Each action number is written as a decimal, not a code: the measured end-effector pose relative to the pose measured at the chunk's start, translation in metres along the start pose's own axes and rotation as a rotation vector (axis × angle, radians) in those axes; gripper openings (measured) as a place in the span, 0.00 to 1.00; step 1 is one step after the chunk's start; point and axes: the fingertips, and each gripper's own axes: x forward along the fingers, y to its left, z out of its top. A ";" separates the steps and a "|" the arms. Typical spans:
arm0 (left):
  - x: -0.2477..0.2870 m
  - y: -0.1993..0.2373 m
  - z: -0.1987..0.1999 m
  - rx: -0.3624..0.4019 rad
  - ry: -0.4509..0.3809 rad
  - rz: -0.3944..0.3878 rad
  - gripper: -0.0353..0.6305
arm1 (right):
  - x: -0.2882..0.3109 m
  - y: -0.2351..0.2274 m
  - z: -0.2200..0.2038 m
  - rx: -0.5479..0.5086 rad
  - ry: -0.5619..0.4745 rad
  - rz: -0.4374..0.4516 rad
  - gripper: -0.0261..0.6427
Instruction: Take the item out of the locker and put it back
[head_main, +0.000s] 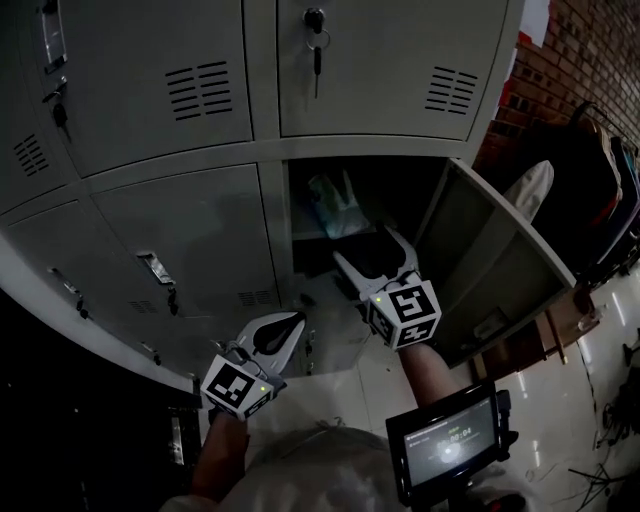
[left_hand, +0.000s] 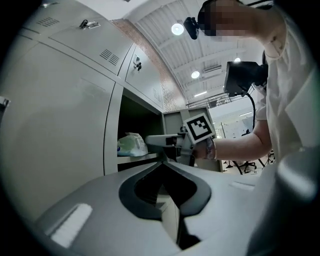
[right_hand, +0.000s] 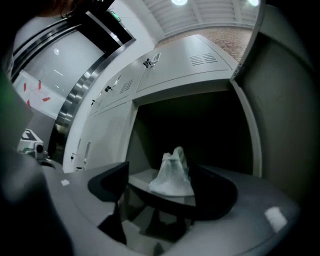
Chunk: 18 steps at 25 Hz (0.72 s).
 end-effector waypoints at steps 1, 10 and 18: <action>0.001 0.004 -0.001 -0.004 0.000 -0.003 0.06 | 0.012 -0.005 0.004 -0.009 0.000 -0.011 0.62; 0.000 0.031 -0.004 -0.016 0.004 -0.006 0.06 | 0.077 -0.021 -0.001 -0.025 0.115 -0.027 0.80; -0.012 0.036 -0.010 -0.027 0.008 0.000 0.06 | 0.068 -0.033 -0.010 -0.066 0.182 -0.104 0.06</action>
